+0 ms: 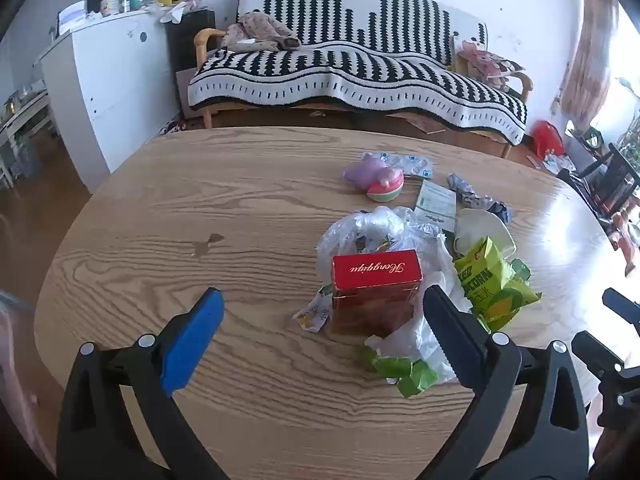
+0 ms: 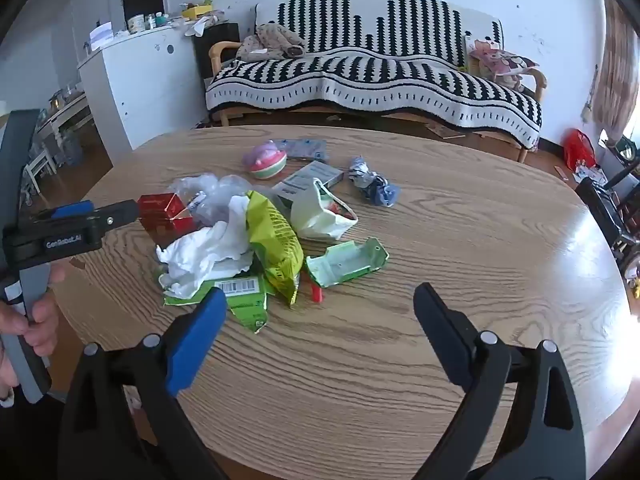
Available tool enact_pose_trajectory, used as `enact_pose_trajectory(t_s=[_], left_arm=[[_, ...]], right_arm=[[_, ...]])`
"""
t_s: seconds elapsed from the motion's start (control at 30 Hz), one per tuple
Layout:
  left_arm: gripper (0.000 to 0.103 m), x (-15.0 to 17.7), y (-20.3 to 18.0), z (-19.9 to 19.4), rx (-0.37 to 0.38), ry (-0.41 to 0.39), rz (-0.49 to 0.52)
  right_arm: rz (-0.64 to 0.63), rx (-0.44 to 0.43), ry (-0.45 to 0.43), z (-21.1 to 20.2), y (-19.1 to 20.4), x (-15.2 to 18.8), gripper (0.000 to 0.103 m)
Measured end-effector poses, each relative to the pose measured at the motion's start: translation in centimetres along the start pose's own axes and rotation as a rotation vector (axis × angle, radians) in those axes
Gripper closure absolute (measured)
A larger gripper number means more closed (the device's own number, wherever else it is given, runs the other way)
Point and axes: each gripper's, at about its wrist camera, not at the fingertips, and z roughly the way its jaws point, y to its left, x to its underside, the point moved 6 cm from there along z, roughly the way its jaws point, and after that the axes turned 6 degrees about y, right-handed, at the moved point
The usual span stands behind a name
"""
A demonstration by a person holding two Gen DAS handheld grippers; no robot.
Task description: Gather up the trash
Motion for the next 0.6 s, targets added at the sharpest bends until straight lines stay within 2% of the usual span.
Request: enact_pose_trajectory(t_s=[0.13, 0.3, 0.6], left_arm=[[0.006, 0.0, 0.0, 0.3, 0.009, 0.017, -0.009], [0.006, 0.2, 0.2, 0.6, 0.007, 0.015, -0.01], [0.006, 0.2, 0.1, 0.9, 0.002, 0.019, -0.002]], right_arm=[[0.02, -0.029, 0.0, -0.4, -0.1, -0.1, 0.012], [0.017, -0.008, 0.023, 0.2, 0.2, -0.3, 0.012], [0.013, -0.026, 0.022, 0.7, 1.2, -0.9, 0.012]])
